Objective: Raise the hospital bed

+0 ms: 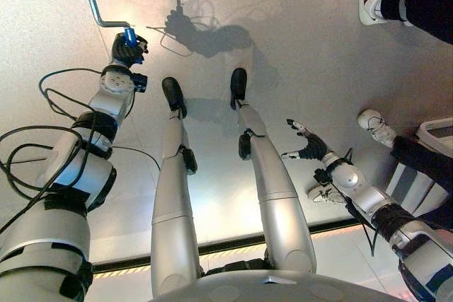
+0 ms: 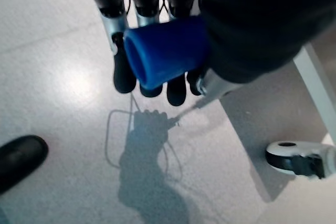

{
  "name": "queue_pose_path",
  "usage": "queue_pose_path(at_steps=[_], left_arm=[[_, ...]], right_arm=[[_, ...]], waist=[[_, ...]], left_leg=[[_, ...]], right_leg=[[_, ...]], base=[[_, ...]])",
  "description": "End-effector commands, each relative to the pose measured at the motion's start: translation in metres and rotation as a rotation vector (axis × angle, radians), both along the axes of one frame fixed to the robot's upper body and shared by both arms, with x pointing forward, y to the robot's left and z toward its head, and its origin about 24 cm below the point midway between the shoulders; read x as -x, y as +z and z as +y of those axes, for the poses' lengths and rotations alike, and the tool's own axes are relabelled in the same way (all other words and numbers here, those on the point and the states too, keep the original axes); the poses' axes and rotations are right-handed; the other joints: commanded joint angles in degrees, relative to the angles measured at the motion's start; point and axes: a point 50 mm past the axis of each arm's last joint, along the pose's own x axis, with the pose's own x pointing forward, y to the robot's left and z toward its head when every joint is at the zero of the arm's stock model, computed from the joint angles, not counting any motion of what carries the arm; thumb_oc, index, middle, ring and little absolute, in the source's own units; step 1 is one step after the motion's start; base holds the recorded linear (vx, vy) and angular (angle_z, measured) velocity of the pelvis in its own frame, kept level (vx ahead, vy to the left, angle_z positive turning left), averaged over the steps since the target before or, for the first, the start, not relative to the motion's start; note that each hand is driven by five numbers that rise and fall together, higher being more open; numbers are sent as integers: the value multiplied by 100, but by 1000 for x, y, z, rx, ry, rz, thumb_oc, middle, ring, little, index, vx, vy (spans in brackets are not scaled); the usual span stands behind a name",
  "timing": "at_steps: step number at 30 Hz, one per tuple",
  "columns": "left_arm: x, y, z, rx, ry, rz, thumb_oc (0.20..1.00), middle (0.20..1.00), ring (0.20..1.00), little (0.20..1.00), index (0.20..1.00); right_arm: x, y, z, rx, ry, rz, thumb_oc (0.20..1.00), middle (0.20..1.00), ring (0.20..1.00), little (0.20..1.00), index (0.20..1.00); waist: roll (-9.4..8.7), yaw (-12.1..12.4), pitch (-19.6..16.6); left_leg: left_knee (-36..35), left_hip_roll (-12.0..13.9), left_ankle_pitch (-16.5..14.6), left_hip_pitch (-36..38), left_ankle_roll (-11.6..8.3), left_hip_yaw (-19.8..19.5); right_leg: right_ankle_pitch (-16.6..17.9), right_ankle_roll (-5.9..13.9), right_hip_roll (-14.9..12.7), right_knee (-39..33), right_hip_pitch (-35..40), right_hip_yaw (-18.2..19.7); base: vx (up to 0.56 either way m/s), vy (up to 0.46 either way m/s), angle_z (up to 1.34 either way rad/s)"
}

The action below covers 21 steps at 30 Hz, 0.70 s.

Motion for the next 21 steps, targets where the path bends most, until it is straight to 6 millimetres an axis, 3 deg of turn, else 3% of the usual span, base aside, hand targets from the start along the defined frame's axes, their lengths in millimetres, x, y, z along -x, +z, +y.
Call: queue_pose_path(at_steps=[1, 12, 21], left_arm=[[-11, 48, -46, -138, -167, -146, 200, 200, 200, 200, 200], [-13, 64, -82, -229, -291, -194, 200, 200, 200, 200, 200], [1, 80, -112, -237, -466, -298, 200, 200, 200, 200, 200]], right_arm=[[4, -9, 1, 8, 10, 47, 1000, 1000, 1000, 1000, 1000], [7, -15, 4, 18, 27, 76, 1000, 1000, 1000, 1000, 1000], [12, -18, 1, 23, 25, 87, 1000, 1000, 1000, 1000, 1000]], waist=[[128, -26, -117], [145, -52, -169], [198, -13, -193]], left_leg=[[573, -463, -829, 208, 477, 17], [519, -473, -809, 274, 462, -3], [484, -507, -803, 285, 465, -16]], right_leg=[[329, 552, 273, -141, 212, -40], [323, 551, 281, -151, 256, -64], [323, 554, 265, -163, 263, -78]], base=[[0, 0, 0], [0, 0, 0], [0, 0, 0]])
